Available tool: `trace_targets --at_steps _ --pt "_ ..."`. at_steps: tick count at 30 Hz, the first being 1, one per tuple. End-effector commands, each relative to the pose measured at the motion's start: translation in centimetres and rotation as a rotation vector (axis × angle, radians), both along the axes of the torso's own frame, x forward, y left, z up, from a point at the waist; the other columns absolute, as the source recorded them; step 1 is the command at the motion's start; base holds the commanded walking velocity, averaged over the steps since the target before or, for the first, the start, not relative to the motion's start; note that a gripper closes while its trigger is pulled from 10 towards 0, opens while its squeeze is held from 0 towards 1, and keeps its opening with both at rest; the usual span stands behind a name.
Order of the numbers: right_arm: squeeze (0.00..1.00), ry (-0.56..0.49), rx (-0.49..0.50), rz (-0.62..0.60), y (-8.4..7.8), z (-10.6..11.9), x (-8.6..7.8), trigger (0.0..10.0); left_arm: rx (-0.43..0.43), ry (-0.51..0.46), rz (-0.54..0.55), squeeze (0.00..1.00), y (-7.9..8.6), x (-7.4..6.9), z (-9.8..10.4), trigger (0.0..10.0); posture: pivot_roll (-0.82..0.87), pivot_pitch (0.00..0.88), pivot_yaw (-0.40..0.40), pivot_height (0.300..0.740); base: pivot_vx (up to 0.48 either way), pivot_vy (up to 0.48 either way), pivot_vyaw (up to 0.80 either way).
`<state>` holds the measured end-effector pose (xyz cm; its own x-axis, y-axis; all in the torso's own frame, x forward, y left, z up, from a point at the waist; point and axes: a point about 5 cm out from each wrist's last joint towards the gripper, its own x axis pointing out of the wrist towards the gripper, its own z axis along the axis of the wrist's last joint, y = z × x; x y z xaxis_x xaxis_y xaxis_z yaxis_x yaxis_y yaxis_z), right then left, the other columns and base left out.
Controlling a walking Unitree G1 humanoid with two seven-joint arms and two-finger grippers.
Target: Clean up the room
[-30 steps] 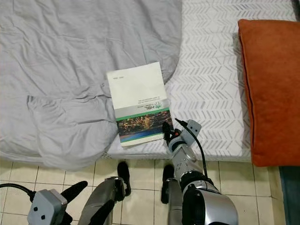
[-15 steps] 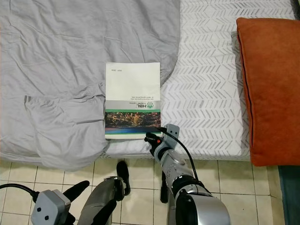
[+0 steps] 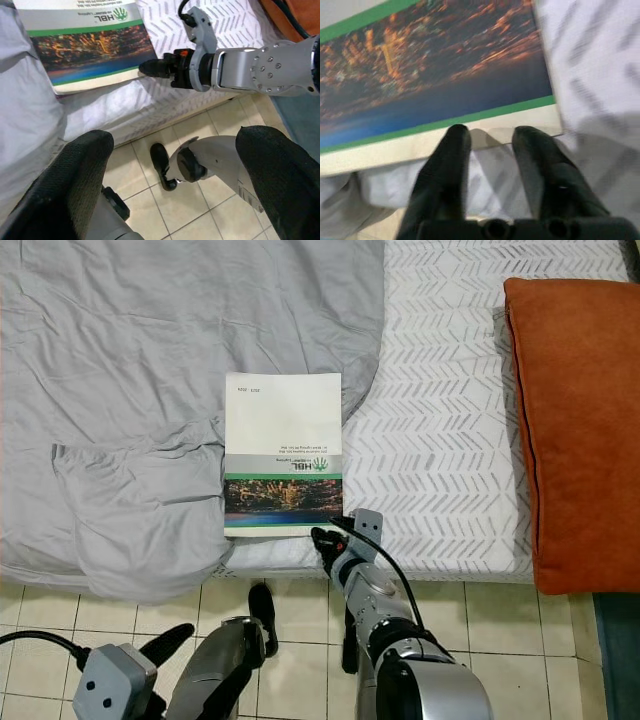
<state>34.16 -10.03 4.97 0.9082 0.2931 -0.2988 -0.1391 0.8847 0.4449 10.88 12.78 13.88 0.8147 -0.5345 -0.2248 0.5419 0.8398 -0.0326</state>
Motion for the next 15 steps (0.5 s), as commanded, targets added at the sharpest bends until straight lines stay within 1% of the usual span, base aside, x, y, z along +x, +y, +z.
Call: trace_targets --at_steps 1,3,6,8,9,11,12,13,15 --pt "1.00 0.077 0.012 -0.039 0.0 -1.8 -1.3 10.0 0.013 0.043 0.001 0.00 0.0 -0.6 -0.8 10.0 0.22 0.660 0.088 0.740 0.000 0.000 0.00" --pt "1.00 0.077 0.014 -0.043 0.0 -1.8 -1.3 10.0 0.016 0.042 -0.002 0.00 0.0 -0.6 -0.8 10.0 0.22 0.660 0.088 0.740 0.000 0.000 0.00" --pt "1.00 0.070 0.022 -0.045 0.0 -1.7 -1.2 10.0 0.083 0.021 -0.009 0.00 0.3 -0.8 -1.4 10.0 0.22 0.657 0.088 0.740 0.000 0.000 0.00" --pt "1.00 0.065 0.027 -0.044 0.0 -1.7 -1.2 10.0 0.097 0.021 0.025 0.00 0.8 -0.5 -1.6 10.0 0.21 0.656 0.085 0.740 0.000 0.000 0.00" --pt "1.00 0.065 0.027 -0.044 0.0 -1.7 -1.2 10.0 0.097 0.021 0.025 0.00 0.8 -0.5 -1.6 10.0 0.21 0.656 0.085 0.740 0.000 0.000 0.00" --pt "1.00 0.056 0.009 -0.053 -0.3 -1.5 -1.0 10.0 0.103 0.016 0.050 0.00 1.2 0.0 -1.8 10.0 0.20 0.656 0.081 0.740 0.000 0.000 0.00" --pt "1.00 0.056 0.009 -0.053 -0.3 -1.5 -1.0 10.0 0.103 0.016 0.050 0.00 1.2 0.0 -1.8 10.0 0.20 0.656 0.081 0.740 0.000 0.000 0.00" --pt "1.00 0.045 -0.002 -0.051 -0.5 -1.3 -0.8 10.0 0.102 0.023 0.077 0.00 1.5 0.4 -2.1 10.0 0.19 0.655 0.078 0.740 0.000 0.000 0.00" --pt "1.00 0.033 -0.048 -0.039 -0.7 -1.1 -0.7 10.0 0.108 0.024 0.089 0.00 1.7 0.6 -2.4 10.0 0.19 0.652 0.072 0.740 0.000 0.000 0.00"
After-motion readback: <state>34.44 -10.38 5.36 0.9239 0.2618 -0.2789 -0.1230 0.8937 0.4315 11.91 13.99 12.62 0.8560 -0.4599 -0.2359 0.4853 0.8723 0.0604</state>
